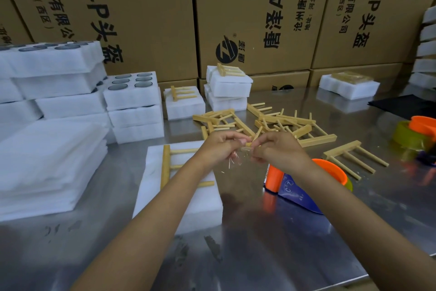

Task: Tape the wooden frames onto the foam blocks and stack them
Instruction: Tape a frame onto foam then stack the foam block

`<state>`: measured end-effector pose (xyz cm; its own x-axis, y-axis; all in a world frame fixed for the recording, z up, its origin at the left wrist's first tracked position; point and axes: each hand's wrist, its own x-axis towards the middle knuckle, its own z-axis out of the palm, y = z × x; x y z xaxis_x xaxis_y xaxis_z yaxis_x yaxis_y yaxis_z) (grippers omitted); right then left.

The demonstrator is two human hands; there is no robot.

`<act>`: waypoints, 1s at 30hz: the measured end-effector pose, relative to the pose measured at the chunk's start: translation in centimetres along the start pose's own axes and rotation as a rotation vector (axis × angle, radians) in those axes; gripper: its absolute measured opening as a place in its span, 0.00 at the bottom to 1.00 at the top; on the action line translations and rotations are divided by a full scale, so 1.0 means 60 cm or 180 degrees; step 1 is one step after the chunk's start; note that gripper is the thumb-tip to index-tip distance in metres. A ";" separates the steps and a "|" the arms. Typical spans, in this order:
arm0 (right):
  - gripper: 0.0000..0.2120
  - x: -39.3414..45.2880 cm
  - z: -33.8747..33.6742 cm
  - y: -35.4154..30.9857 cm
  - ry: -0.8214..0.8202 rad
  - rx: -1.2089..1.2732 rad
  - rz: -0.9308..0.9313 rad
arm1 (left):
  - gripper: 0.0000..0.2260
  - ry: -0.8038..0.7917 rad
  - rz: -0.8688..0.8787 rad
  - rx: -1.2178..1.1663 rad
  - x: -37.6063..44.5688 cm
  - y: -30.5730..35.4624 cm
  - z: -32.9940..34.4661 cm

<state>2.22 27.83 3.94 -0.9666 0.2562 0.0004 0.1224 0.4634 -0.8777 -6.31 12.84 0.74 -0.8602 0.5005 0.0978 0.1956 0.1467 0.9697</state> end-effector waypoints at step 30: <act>0.09 -0.001 0.017 0.031 0.0580 -0.0605 -0.0644 | 0.11 0.0165 -0.0771 -0.0014 0.009 0.010 -0.001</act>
<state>2.28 27.80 1.82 -0.9216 0.2823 0.2665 -0.0117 0.6659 -0.7459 -6.70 13.14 1.36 -0.9048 0.4067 -0.1263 -0.0213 0.2531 0.9672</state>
